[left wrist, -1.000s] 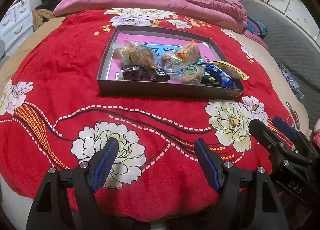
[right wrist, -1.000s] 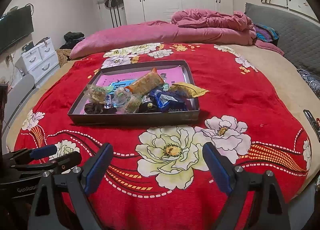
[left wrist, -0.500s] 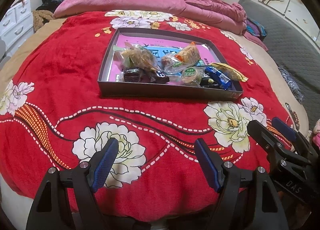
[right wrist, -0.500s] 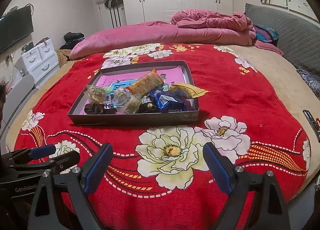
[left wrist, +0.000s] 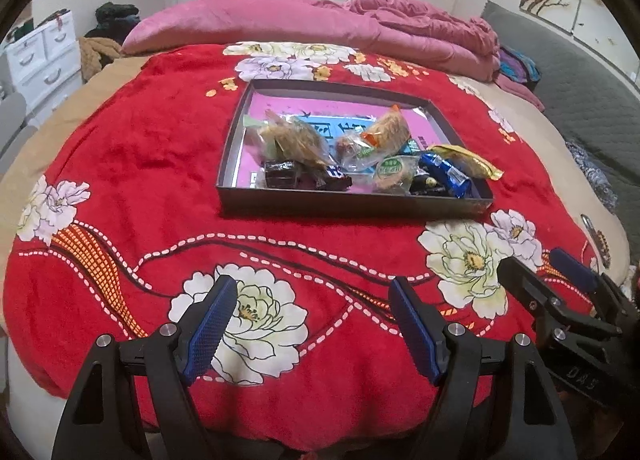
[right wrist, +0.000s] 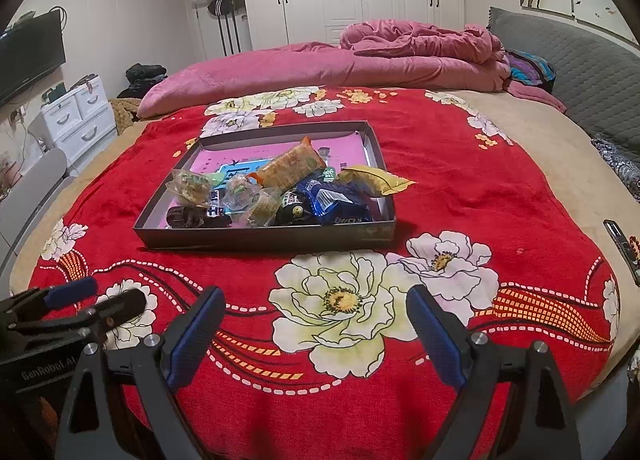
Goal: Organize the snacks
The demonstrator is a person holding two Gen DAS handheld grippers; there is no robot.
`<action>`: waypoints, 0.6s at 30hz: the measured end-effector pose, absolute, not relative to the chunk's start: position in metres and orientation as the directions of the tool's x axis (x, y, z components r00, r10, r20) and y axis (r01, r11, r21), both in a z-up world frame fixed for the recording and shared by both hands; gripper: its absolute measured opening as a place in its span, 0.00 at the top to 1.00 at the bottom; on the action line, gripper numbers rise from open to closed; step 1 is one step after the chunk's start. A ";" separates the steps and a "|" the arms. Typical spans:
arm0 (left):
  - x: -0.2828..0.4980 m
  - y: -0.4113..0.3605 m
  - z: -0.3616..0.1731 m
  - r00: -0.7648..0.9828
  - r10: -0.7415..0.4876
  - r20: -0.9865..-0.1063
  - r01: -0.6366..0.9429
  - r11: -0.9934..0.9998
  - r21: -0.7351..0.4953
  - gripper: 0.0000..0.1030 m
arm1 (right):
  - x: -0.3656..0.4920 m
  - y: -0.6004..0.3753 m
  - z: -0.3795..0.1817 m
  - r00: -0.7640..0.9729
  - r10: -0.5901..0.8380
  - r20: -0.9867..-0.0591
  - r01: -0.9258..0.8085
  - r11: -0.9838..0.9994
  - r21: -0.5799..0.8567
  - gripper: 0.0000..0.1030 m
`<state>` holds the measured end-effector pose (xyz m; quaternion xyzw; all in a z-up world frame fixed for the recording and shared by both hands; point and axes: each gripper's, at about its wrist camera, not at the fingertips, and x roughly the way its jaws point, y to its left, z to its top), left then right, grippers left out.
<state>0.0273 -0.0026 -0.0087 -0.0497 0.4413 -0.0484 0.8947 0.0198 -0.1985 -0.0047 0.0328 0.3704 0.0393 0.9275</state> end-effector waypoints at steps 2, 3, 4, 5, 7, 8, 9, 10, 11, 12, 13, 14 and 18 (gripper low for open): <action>0.028 -0.002 -0.010 0.599 -0.127 -0.791 0.039 0.991 -0.129 0.23 | 0.020 -0.199 -0.005 0.721 0.094 -0.687 -0.043 0.995 0.091 0.11; 0.029 -0.002 -0.011 0.596 -0.126 -0.793 0.038 0.991 -0.129 0.23 | 0.021 -0.200 -0.006 0.720 0.093 -0.688 -0.040 0.995 0.092 0.11; 0.029 -0.002 -0.011 0.594 -0.125 -0.795 0.036 0.991 -0.130 0.23 | 0.021 -0.201 -0.005 0.721 0.091 -0.687 -0.037 0.995 0.092 0.11; 0.030 -0.002 -0.012 0.592 -0.124 -0.796 0.033 0.991 -0.130 0.23 | 0.021 -0.201 -0.006 0.721 0.089 -0.687 -0.035 0.995 0.092 0.11; 0.030 -0.001 -0.013 0.590 -0.120 -0.799 0.026 0.991 -0.130 0.23 | 0.021 -0.201 -0.005 0.723 0.084 -0.686 -0.031 0.996 0.090 0.11; 0.031 -0.001 -0.013 0.590 -0.117 -0.799 0.022 0.991 -0.128 0.23 | 0.021 -0.201 -0.005 0.724 0.081 -0.685 -0.028 0.996 0.089 0.11; 0.031 0.000 -0.014 0.587 -0.114 -0.801 0.018 0.992 -0.127 0.23 | 0.022 -0.202 -0.006 0.725 0.077 -0.685 -0.024 0.996 0.087 0.08; 0.032 0.000 -0.014 0.586 -0.113 -0.803 0.016 0.992 -0.127 0.23 | 0.023 -0.203 -0.006 0.725 0.073 -0.685 -0.019 0.996 0.086 0.05; 0.032 0.000 -0.013 0.587 -0.108 -0.803 0.011 0.992 -0.126 0.23 | 0.024 -0.204 -0.006 0.726 0.067 -0.684 -0.012 0.996 0.085 0.00; 0.032 0.001 -0.013 0.591 -0.101 -0.800 0.004 0.992 -0.122 0.23 | 0.025 -0.207 -0.005 0.729 0.052 -0.683 0.003 0.997 0.080 0.00; 0.032 0.002 -0.011 0.599 -0.091 -0.796 -0.006 0.993 -0.118 0.23 | 0.026 -0.208 -0.004 0.732 0.043 -0.680 0.013 0.997 0.077 0.00; 0.032 0.004 -0.010 0.603 -0.089 -0.793 -0.009 0.993 -0.119 0.23 | 0.028 -0.211 -0.003 0.737 0.030 -0.676 0.025 0.997 0.071 0.00; 0.043 0.023 -0.003 0.622 -0.105 -0.776 -0.046 0.984 -0.170 0.23 | 0.041 -0.231 0.005 0.763 -0.036 -0.645 0.094 0.994 0.055 0.00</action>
